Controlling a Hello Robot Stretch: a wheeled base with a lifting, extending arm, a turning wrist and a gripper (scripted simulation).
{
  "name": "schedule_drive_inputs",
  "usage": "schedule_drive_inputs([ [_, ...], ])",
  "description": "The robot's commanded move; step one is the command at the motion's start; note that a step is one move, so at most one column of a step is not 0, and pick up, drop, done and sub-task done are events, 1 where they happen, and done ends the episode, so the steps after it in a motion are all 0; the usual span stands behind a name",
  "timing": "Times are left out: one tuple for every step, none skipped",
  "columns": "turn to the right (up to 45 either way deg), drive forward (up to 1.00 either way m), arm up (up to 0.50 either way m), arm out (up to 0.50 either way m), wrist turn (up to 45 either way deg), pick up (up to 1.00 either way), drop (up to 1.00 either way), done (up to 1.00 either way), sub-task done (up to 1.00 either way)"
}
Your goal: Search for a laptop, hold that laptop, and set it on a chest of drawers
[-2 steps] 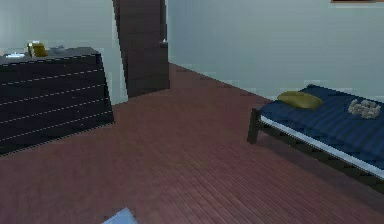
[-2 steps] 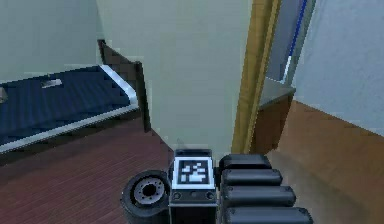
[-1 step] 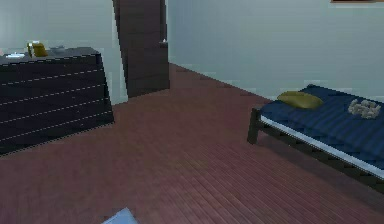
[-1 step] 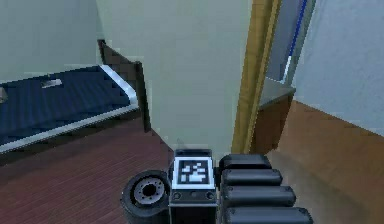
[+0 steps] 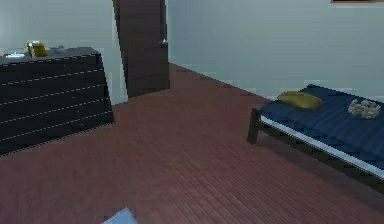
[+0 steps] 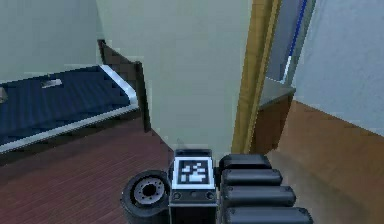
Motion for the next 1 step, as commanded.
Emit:
schedule_drive_inputs([
  [45.0,0.0,0.0,0.0,0.0,0.0,0.0,0.0,0.0],
])
